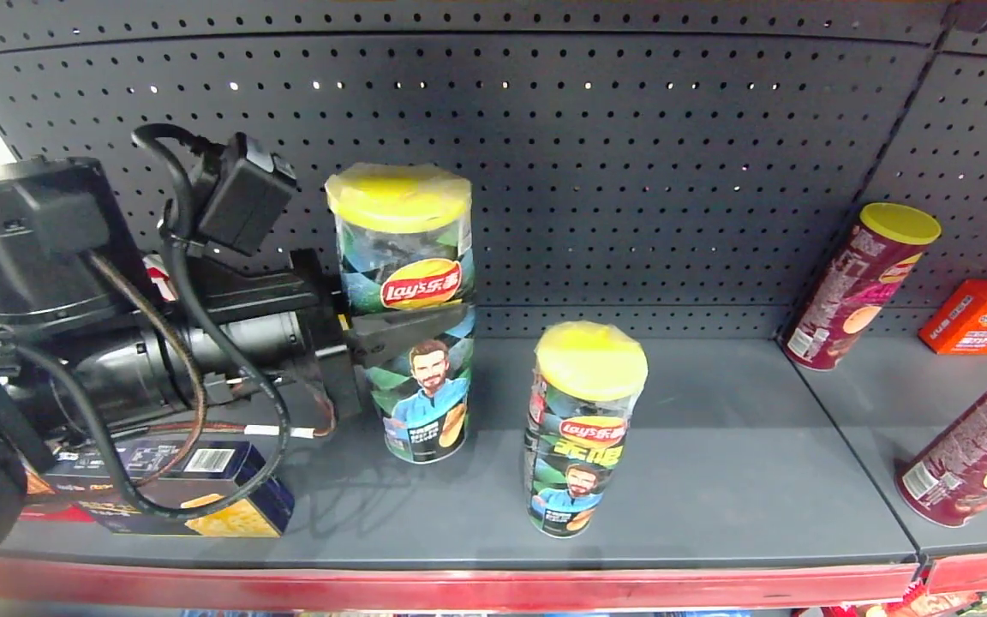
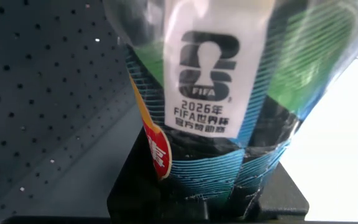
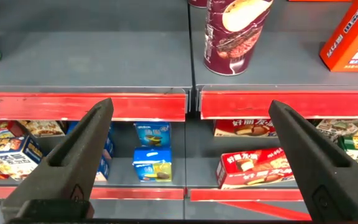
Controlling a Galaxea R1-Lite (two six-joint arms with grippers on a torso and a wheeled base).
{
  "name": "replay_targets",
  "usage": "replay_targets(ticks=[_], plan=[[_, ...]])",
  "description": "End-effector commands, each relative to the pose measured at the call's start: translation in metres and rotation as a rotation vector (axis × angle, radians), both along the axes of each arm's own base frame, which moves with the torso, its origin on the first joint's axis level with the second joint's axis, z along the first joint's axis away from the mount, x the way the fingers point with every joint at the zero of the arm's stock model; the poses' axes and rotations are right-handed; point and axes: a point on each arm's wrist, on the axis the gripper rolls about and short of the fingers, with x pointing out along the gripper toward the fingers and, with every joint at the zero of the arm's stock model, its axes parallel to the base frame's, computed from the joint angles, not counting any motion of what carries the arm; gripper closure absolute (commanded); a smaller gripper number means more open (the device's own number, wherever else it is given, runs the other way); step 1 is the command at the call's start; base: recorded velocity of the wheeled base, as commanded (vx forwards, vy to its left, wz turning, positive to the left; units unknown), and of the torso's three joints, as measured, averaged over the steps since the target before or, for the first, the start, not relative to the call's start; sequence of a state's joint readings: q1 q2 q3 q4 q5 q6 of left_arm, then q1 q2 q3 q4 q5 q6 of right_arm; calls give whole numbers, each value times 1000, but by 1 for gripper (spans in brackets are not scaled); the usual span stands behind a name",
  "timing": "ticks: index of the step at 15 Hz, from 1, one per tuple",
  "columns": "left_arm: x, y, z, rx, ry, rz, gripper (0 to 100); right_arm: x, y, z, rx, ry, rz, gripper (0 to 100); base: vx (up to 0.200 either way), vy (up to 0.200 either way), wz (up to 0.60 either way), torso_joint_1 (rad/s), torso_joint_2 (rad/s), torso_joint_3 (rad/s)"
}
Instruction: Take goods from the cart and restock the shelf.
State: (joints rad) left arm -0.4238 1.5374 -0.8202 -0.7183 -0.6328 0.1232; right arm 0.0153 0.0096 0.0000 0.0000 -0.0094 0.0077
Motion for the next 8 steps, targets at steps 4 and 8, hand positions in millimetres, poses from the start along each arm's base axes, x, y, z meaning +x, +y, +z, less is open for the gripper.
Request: replay_targets(ticks=[4,8], plan=[[64,-28,-11,1,40,14,100,0,0,0,0,4,2,0,0,0,0,0,0,0],[104,-47,-26,-28,90,8,100,0,0,0,0,3,2,0,0,0,0,0,0,0]])
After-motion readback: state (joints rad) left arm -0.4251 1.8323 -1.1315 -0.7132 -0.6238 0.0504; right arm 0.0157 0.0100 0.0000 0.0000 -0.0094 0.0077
